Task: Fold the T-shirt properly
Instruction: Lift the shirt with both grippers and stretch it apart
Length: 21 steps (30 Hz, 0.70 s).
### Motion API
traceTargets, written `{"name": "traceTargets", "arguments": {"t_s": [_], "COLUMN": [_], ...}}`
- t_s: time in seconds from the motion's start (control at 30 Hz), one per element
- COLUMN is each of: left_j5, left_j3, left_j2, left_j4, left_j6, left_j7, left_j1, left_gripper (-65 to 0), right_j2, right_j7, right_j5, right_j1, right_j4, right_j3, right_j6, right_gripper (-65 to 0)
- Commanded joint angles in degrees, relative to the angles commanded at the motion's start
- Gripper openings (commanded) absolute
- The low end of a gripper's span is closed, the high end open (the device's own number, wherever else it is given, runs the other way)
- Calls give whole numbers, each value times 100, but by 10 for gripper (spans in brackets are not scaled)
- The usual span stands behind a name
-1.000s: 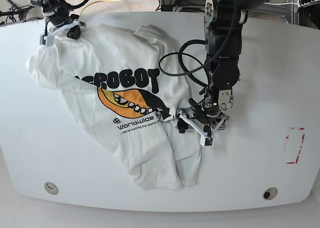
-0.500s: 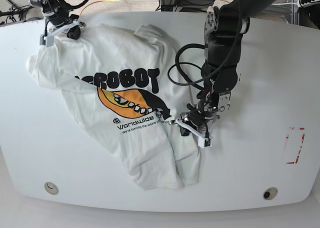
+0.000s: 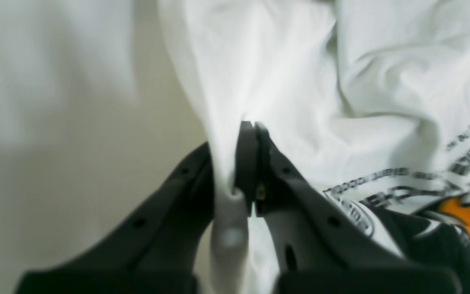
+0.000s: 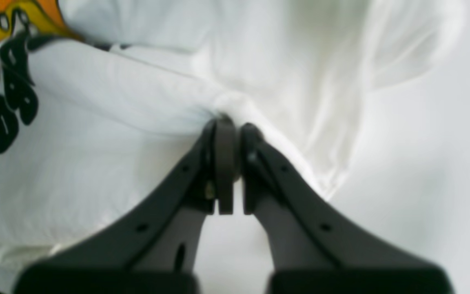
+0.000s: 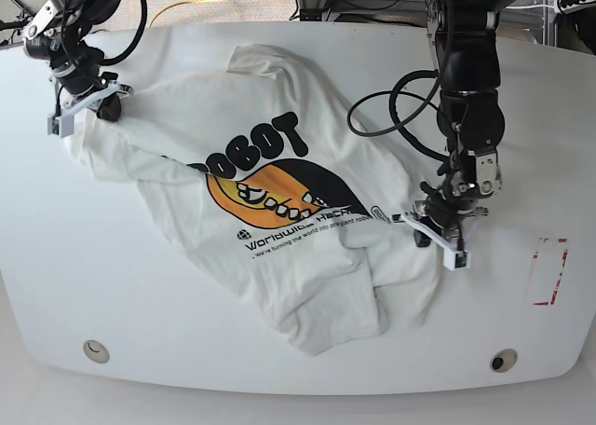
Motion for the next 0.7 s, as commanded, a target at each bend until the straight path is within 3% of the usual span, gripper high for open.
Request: {"name": "traceTargets", "arguments": {"t_s": [0.13,0.43,0.6,0.7], "left_j5": [0,0,9,9], "left_j3": [-554,-1284,-1670,-1837], "left_j2": [-325,-642,-659,-844], "left_j4": [756,2101,2646,2901], "left_j6": [-9,-18,-18,-18], "left_j7": [580,1424,1741,1776], "left_j1": [273,941,1503,1943], "left_gripper": [-650,-650,-650,-650], "right_j2": [273,290,290,281], "right_j7": [26,26,35,44], "right_j5": [-255,-897,-1090,-1090], "right_j1": [404,1248,1705,1934], "right_j4": [-9,-105,-659,-1081], "right_j3": [-571,-1662,-2189,-2426], "right_j6": [18,26,299,334], "right_gripper": [-650,-650,-650,-650]}}
